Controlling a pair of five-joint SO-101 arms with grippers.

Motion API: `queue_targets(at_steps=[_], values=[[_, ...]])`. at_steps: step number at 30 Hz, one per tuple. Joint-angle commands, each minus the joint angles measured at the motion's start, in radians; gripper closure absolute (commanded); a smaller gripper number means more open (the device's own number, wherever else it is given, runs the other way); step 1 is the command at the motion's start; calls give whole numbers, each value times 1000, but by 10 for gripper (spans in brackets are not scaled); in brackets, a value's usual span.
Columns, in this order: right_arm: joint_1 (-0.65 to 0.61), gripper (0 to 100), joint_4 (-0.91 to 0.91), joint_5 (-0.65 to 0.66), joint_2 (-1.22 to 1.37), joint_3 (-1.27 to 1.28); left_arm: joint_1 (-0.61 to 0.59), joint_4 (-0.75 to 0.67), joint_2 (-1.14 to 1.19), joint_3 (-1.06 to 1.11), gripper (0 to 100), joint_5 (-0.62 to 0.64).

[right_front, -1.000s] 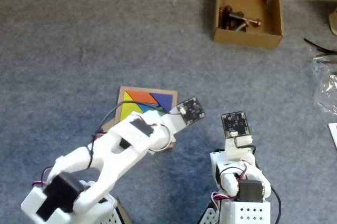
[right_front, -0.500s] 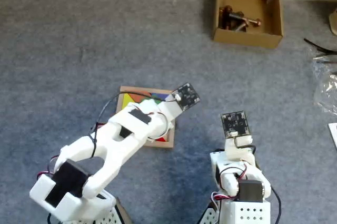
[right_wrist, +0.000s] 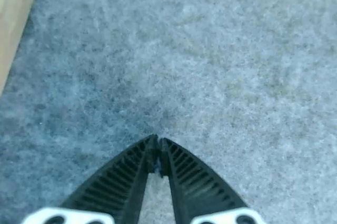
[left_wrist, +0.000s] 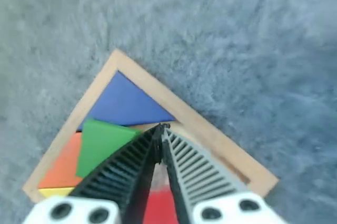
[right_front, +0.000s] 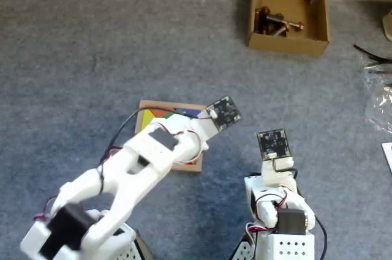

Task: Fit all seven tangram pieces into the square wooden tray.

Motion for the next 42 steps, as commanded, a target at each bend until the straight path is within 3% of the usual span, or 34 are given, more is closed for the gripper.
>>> queue_targets(at_steps=[1, 4, 10, 20, 42], values=[[-13, 993, -22, -8, -5, 99, 8, 21, -147, 24, 983, 0], [-13, 993, -22, -8, -5, 99, -56, 11, -199, 45, 983, -2], [-13, 993, -22, -8, -5, 99, -248, -180, -131, 51, 983, -2], [-13, 993, -22, -8, -5, 99, -278, -459, 177, 44, 983, -5], [-13, 993, -22, -8, -5, 99, -216, -381, 200, 19, 983, -3]])
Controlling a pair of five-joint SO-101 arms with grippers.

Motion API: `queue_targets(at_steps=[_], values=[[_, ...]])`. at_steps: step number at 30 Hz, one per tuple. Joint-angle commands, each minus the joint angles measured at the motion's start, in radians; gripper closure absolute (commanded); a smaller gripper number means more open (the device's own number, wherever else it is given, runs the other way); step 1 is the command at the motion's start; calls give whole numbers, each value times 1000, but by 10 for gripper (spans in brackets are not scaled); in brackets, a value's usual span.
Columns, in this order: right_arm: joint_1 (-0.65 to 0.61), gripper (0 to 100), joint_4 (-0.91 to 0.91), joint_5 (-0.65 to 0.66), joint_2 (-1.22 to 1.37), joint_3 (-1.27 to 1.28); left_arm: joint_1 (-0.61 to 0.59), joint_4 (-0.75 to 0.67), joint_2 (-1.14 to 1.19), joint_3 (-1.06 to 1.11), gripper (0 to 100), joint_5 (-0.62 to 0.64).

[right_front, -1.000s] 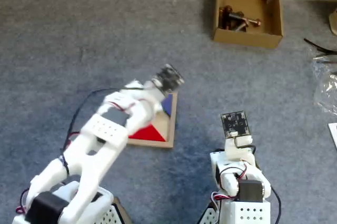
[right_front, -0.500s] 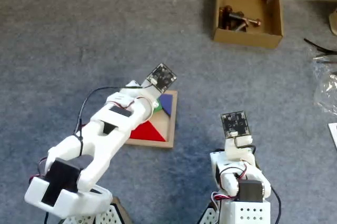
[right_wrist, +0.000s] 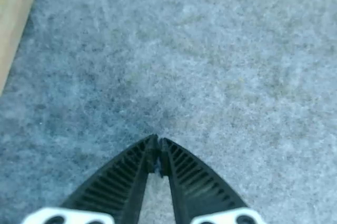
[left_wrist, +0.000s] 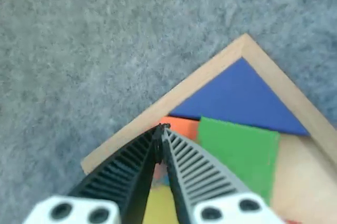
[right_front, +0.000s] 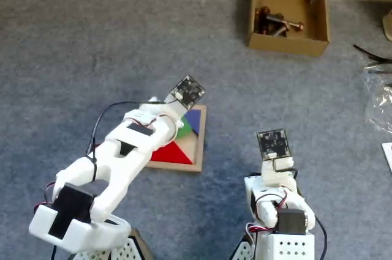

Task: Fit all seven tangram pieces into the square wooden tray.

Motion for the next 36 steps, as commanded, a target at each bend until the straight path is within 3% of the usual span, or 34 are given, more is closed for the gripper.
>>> queue_targets(at_steps=[1, 16, 22, 29, 36], values=[[-13, 993, -22, -8, -5, 99, 36, 3, -5, -38, 983, -3], [-13, 993, -22, -8, -5, 99, 24, 34, -19, -44, 983, -5], [-13, 993, -22, -8, -5, 99, -45, 60, -191, -1, 983, 0], [-13, 993, -22, -8, -5, 99, -107, 316, -389, 28, 983, 41], [-13, 993, -22, -8, -5, 99, -242, 436, -420, 33, 983, 110]])
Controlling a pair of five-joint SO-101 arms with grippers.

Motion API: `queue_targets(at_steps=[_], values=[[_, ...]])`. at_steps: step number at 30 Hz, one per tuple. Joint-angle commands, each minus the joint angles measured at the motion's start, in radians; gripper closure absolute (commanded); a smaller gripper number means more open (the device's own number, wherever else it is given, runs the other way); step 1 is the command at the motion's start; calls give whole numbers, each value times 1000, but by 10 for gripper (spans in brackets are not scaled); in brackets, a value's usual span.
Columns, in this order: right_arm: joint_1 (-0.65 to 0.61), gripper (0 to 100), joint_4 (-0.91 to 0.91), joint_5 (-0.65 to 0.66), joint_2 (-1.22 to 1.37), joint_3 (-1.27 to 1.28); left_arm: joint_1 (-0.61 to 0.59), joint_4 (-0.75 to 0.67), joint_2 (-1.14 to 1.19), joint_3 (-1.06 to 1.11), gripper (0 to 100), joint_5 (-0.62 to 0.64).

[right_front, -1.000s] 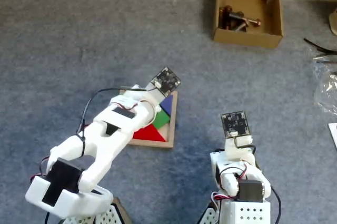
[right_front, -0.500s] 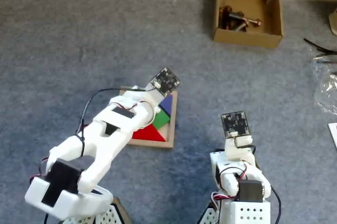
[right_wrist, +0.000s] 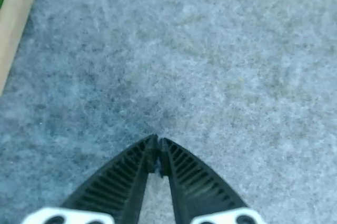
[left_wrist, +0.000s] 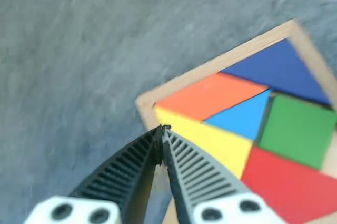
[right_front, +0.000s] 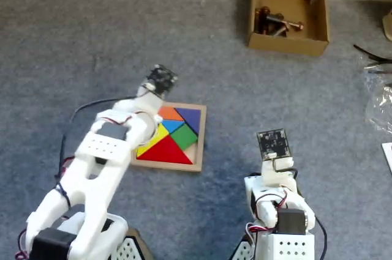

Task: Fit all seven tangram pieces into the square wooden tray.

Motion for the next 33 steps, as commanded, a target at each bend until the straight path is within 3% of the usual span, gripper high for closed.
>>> queue_targets(at_steps=[1, 8, 18, 22, 29, 33], values=[[-13, 993, -22, -8, -5, 99, -84, 52, -41, -4, 983, 12], [-13, 993, -22, -8, -5, 99, -139, 267, -41, -5, 983, 14], [-13, 993, -22, -8, -5, 99, -136, 348, -50, -12, 979, 15], [-13, 993, -22, -8, -5, 99, -134, 442, -50, -67, 973, 17], [-13, 993, -22, -8, -5, 99, -140, 494, -50, -81, 774, 141], [-13, 993, -22, -8, -5, 99, -140, 489, -45, -81, 762, 144]])
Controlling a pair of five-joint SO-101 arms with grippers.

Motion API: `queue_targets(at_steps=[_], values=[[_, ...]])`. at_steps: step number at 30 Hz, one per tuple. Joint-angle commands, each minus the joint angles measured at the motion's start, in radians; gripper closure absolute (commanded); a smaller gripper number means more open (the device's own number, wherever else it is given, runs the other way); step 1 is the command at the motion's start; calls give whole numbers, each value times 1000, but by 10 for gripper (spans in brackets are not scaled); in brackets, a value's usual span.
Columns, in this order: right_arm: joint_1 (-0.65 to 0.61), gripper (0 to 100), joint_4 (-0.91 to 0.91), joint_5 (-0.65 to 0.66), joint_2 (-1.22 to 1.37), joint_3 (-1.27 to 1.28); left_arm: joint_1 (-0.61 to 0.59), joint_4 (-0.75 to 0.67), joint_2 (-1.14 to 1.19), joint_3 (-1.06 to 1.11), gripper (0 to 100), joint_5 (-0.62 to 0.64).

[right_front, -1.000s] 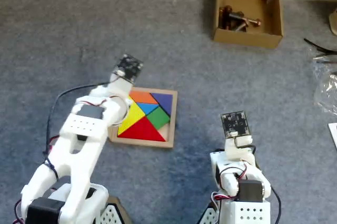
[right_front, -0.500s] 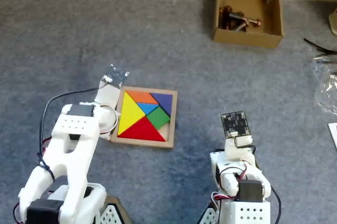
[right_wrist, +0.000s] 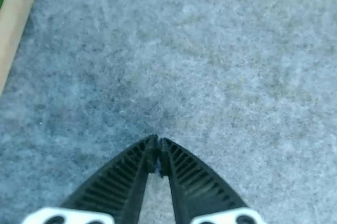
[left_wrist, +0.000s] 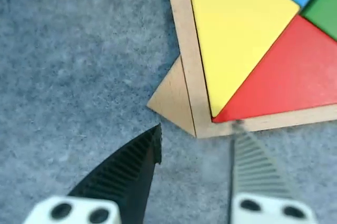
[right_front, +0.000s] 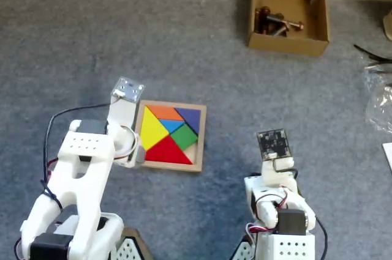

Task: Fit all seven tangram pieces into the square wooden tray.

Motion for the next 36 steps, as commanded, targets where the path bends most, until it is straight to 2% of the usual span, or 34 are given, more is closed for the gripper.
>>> queue_targets(at_steps=[1, 5, 9, 20, 26, 32, 36], values=[[-13, 993, -22, -8, -5, 99, -15, 2, -25, -50, 762, 12], [-13, 993, -22, -8, -5, 99, -22, -92, -24, -5, 762, 12], [-13, 993, -22, -8, -5, 99, -79, -169, -24, 27, 762, 12], [-13, 993, -22, -8, -5, 99, -102, -173, -22, 35, 762, 15], [-13, 993, -22, -8, -5, 99, -107, -227, -22, 65, 763, 15], [-13, 993, -22, -8, -5, 99, -108, -236, -22, 70, 825, 14], [-13, 993, -22, -8, -5, 99, -125, -235, -22, 70, 826, 12]])
